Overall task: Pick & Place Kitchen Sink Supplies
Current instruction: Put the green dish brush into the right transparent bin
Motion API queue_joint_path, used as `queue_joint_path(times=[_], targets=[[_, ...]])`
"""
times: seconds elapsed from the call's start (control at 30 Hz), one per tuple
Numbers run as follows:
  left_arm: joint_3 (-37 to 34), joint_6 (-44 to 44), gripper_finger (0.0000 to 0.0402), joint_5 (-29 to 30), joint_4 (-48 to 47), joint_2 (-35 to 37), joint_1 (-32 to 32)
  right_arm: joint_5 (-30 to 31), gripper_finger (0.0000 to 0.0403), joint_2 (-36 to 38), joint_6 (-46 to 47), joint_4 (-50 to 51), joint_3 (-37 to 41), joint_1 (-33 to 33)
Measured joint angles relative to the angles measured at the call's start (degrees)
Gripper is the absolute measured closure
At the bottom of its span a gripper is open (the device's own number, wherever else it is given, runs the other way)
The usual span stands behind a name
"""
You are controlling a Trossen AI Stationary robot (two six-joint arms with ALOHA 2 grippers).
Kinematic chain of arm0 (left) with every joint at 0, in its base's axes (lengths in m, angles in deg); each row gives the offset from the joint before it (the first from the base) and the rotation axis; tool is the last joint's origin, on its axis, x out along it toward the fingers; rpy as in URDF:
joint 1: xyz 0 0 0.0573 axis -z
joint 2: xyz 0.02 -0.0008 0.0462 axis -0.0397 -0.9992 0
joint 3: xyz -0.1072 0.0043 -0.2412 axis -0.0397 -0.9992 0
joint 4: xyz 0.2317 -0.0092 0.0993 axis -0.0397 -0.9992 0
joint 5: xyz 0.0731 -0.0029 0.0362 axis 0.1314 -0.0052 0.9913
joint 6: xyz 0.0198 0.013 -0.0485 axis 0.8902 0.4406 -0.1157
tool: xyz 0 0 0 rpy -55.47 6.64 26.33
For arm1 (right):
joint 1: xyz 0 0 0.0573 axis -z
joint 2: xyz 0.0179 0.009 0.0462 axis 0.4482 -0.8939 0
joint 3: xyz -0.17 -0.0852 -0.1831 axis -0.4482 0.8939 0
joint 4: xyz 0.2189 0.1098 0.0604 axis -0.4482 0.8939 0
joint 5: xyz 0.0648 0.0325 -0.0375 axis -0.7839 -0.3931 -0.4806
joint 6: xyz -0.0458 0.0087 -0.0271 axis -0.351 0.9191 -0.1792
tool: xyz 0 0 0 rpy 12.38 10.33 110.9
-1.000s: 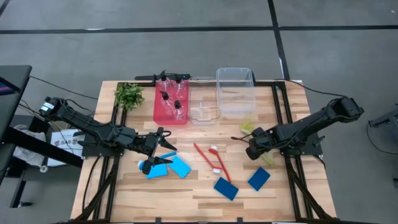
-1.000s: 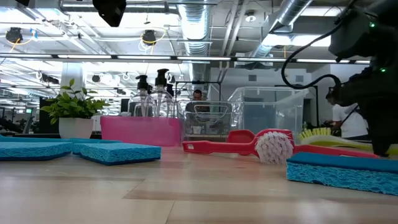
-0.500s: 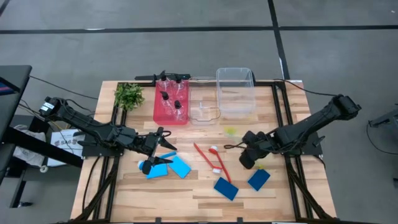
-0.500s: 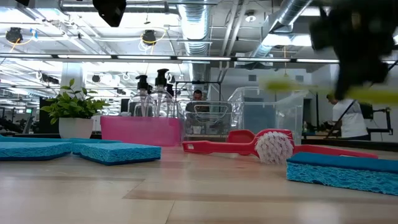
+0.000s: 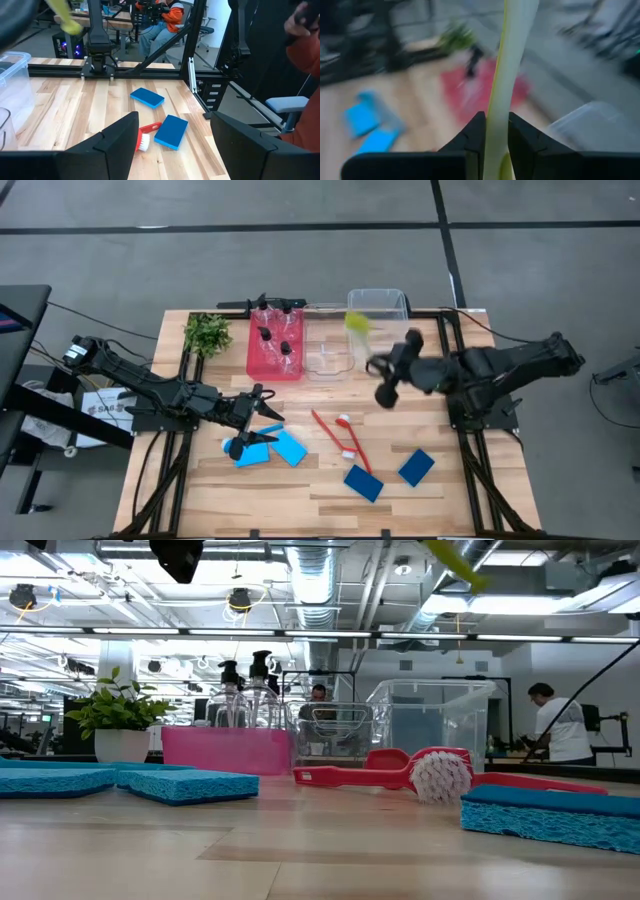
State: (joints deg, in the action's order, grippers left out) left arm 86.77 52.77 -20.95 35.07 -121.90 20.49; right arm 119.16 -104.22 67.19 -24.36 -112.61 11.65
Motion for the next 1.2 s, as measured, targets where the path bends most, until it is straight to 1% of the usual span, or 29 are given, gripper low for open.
queue_joint_path(times=[0.1, 0.17, 0.23, 0.37, 0.43, 0.57, 0.63, 0.73, 0.83, 0.97, 1.1, 1.2], targets=[[0.0, 0.0, 0.0151, 0.0, 0.0, 0.0, 0.0, 3.1, 0.0352, 0.0, -7.0, -4.5, -1.1, 5.1], [0.0, 0.0, 0.0151, 0.0, 0.0, 0.0, 0.0, 3.3, 0.0352, 0.0, -10.6, -7.5, -1.1, 9.3], [0.0, 0.0, 0.0151, 0.0, 0.0, 0.0, 0.0, 3.1, 0.0352, -0.6, -12.2, -8.8, -1.1, 13.9], [0.0, 0.0, 0.0151, 0.0, 0.0, 0.0, 0.0, 2.4, 0.0351, -2.7, -12.6, -8.4, -1.0, 22.9], [0.0, 0.0, 0.0151, 0.0, 0.0, 0.0, 0.0, 0.9, 0.0351, -4.2, -11.3, -8.0, -0.3, 27.0], [0.0, 0.0, 0.0151, 0.0, 0.0, 0.0, 0.0, -6.8, 0.0351, -9.2, -8.4, -6.6, -0.2, 33.5], [0.0, 0.0, 0.0151, 0.0, 0.0, 0.0, 0.0, -10.5, 0.0351, -12.4, -8.4, -6.1, -0.2, 35.3], [0.0, 0.0, 0.0151, 0.0, 0.0, 0.0, 0.0, -12.1, 0.0351, -17.2, -8.2, -5.2, -0.2, 36.3], [0.0, 0.0, 0.0151, 0.0, 0.0, 0.0, 0.0, -11.8, 0.0351, -21.3, -6.0, -3.8, -0.2, 36.6], [0.0, 0.0, 0.0151, 0.0, 0.0, 0.0, 0.0, -10.0, 0.0351, -24.4, -2.8, -1.9, -0.2, 37.4], [0.0, 0.0, 0.0151, 0.0, 0.0, 0.0, 0.0, -8.0, 0.0351, -25.2, 0.7, 1.6, -0.2, 38.4], [0.0, 0.0, 0.0151, 0.0, 0.0, 0.0, 0.0, -7.7, 0.0351, -25.2, 2.9, 4.1, -0.2, 39.0]])
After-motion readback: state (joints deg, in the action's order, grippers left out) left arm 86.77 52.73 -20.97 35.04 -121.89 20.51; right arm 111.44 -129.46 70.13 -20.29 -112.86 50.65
